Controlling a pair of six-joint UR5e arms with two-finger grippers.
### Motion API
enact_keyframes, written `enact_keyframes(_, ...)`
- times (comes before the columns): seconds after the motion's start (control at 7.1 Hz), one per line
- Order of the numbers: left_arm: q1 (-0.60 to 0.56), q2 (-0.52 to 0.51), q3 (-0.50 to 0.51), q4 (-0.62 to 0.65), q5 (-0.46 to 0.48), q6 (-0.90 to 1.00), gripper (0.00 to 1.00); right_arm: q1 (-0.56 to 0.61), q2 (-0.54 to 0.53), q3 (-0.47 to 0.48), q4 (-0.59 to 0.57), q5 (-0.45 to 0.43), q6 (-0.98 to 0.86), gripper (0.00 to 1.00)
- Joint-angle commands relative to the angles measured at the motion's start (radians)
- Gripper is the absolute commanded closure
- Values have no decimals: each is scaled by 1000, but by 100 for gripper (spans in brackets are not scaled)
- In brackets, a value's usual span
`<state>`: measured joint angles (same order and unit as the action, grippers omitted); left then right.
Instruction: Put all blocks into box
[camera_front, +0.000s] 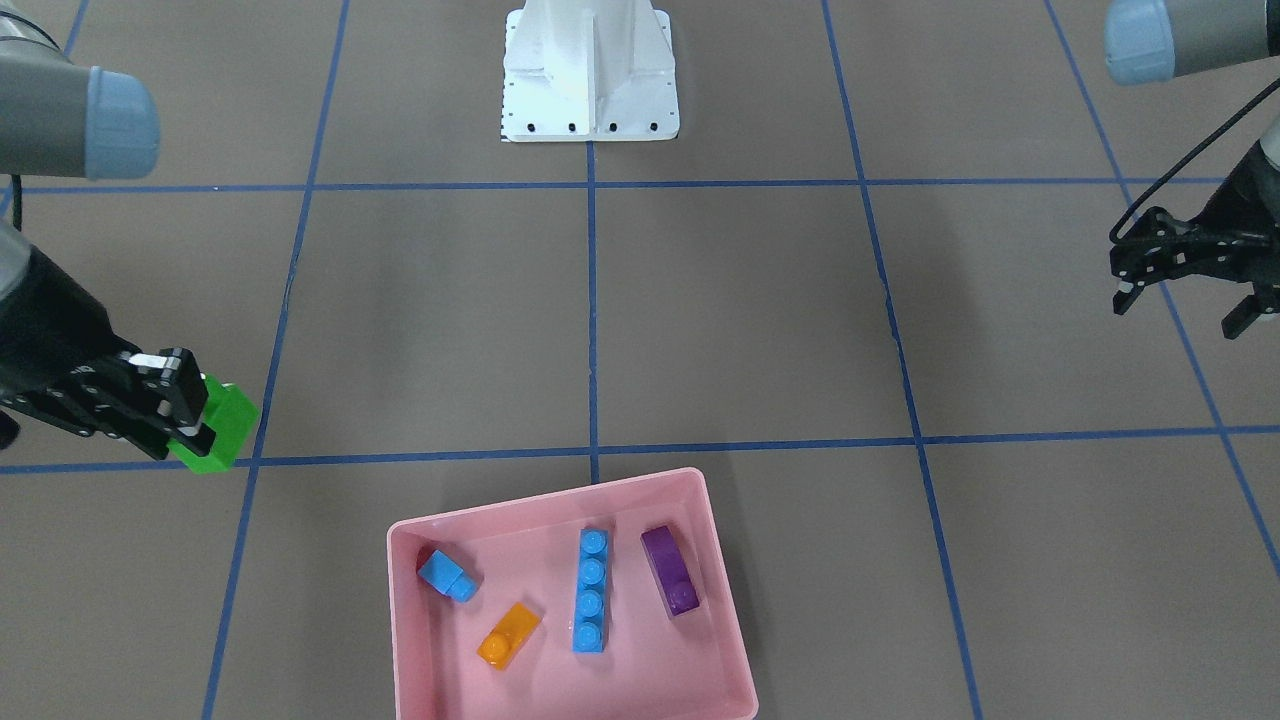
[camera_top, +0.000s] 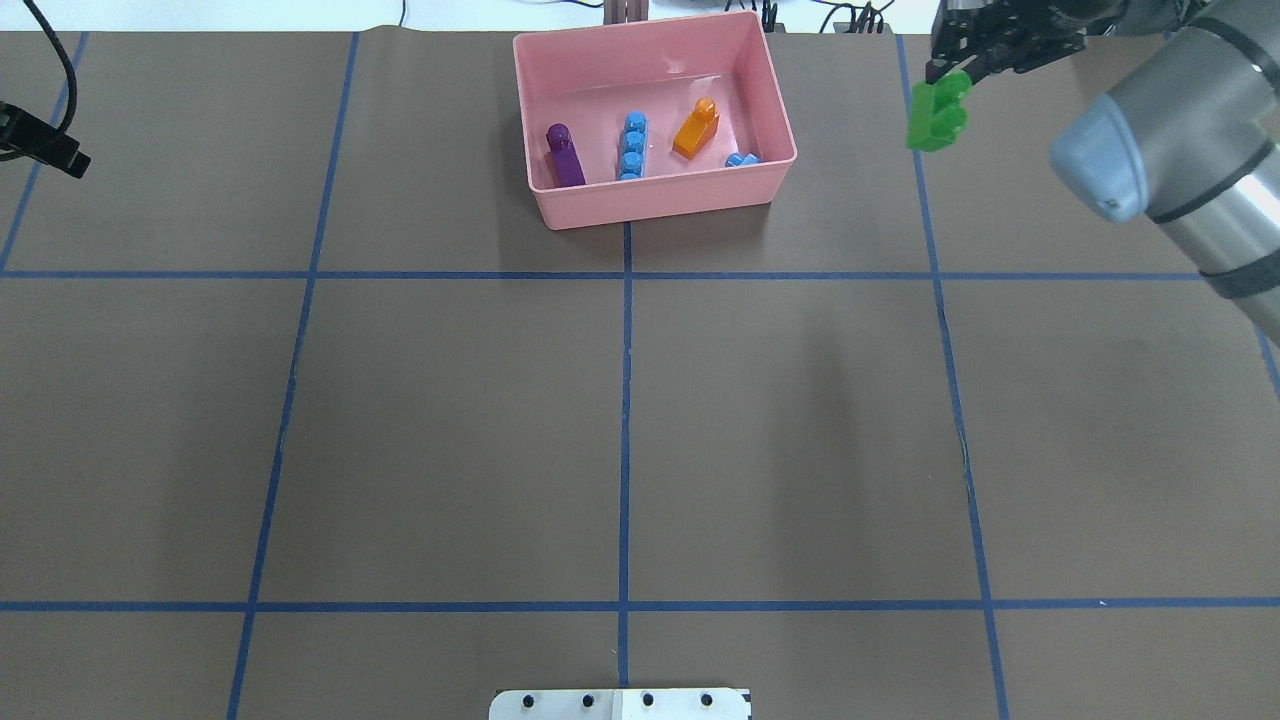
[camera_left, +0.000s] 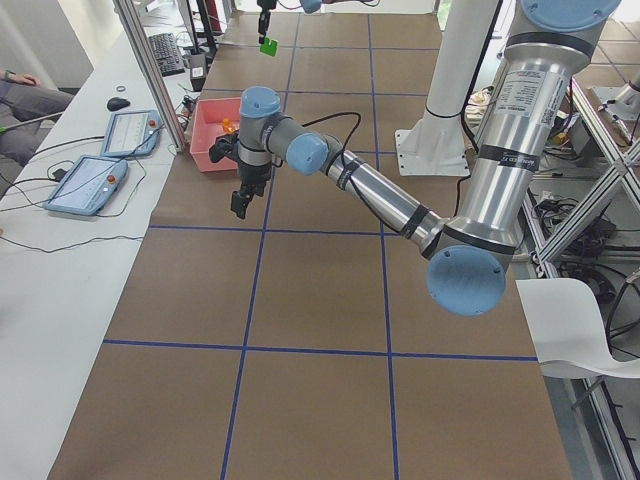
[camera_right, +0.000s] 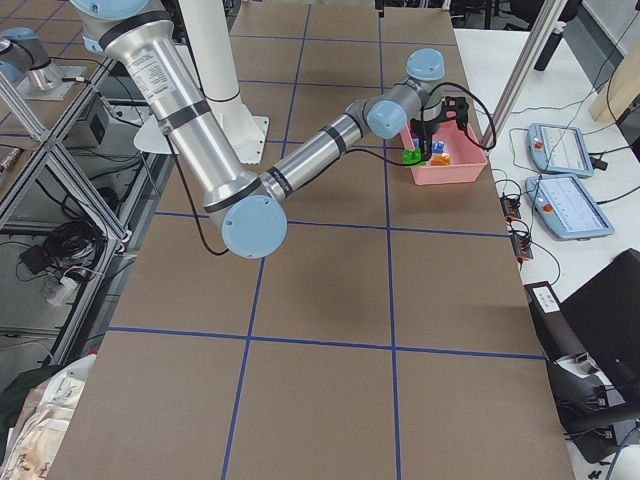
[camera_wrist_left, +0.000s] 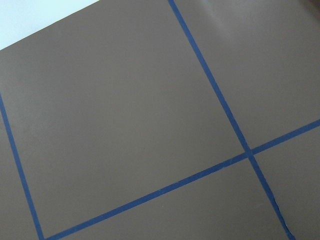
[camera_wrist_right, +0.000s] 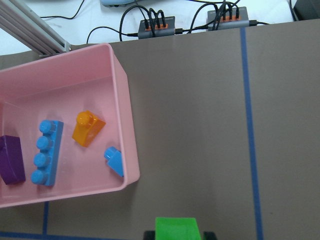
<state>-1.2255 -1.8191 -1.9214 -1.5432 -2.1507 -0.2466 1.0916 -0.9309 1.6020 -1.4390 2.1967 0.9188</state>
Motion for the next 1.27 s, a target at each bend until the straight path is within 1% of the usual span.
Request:
enact_keyframes(0.0, 0, 3, -5, 0, -2, -10, 0, -111, 229, -234, 9, -127, 135, 100)
enact_keyframes(0.14, 0, 1, -5, 0, -3, -11, 0, -137, 285, -313, 14, -161, 165, 100)
enact_keyframes(0.28, 0, 3, -5, 2, -3, -11, 0, -162, 358, -396, 11, -229, 186, 100)
enact_keyframes(0.42, 1, 1, -2, 2, -3, -11, 0, -179, 438, -524, 56, -267, 228, 100)
enact_keyframes(0.56, 3, 1, -1, 2, -3, -11, 0, -203, 498, -672, 160, -328, 274, 100)
enact_keyframes(0.7, 3, 1, 4, 0, -3, -11, 0, -219, 535, -777, 231, -372, 282, 100)
enact_keyframes(0.85, 4, 1, 4, 2, -3, -11, 0, -239, 556, -807, 245, -405, 302, 100)
enact_keyframes(0.99, 4, 0, 7, 2, -3, -11, 0, -274, 557, -821, 247, -466, 321, 100)
enact_keyframes(1.13, 6, 0, 12, 2, -3, -10, 0, -291, 554, -829, 246, -472, 321, 100)
